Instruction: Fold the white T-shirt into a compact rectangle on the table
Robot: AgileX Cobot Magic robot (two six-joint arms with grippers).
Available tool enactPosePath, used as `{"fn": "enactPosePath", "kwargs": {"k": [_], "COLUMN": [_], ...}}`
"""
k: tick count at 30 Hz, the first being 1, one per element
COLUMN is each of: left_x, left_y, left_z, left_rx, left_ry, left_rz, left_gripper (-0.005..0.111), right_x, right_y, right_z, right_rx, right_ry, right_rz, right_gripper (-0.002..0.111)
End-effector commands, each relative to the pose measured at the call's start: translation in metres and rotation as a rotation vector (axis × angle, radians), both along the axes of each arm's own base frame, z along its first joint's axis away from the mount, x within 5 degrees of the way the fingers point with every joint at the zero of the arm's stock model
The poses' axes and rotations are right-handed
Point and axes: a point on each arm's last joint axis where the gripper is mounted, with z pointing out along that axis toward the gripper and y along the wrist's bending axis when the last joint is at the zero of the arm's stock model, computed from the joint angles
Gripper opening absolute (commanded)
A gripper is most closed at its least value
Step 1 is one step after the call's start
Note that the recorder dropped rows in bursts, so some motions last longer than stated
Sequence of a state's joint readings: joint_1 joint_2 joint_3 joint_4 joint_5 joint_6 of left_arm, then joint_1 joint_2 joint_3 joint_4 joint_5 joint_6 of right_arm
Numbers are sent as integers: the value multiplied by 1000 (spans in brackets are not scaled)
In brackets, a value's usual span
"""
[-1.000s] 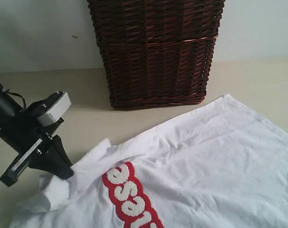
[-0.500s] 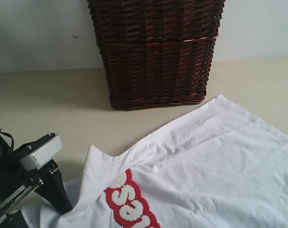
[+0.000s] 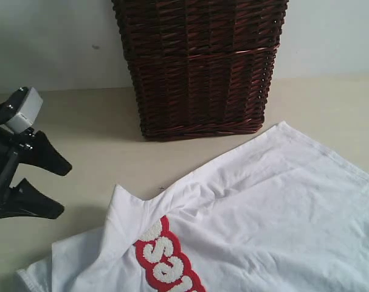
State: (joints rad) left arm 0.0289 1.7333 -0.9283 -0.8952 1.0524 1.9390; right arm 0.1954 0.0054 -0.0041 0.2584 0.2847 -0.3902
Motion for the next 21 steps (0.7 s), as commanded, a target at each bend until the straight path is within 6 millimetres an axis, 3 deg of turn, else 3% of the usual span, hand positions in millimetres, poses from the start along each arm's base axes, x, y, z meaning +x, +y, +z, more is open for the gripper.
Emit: {"fn": "enactPosePath", "kwargs": {"k": [1,7,15,19,21], "left_x": [-8,-19,-14,-15,-16], "left_y": [9,5,6,6,6], "left_z": [-30,-61,-64,-65,-66], "left_rx": [45,8,24,27,27], "left_ry": [139,251,179,180,181], "left_rz": [64,101,121,120,115], "left_gripper": [83,83,83,69,54], "right_x": [0,0,0,0,0], "right_y": [0,0,0,0,0], "right_z": [-1,-1,-1,-1,-1], "right_rx": [1,1,1,1,1], "right_ry": [-4,-4,-4,-4,-4], "right_rz": [-6,-6,-6,-6,-6], "right_gripper": [37,37,37,37,37]}}
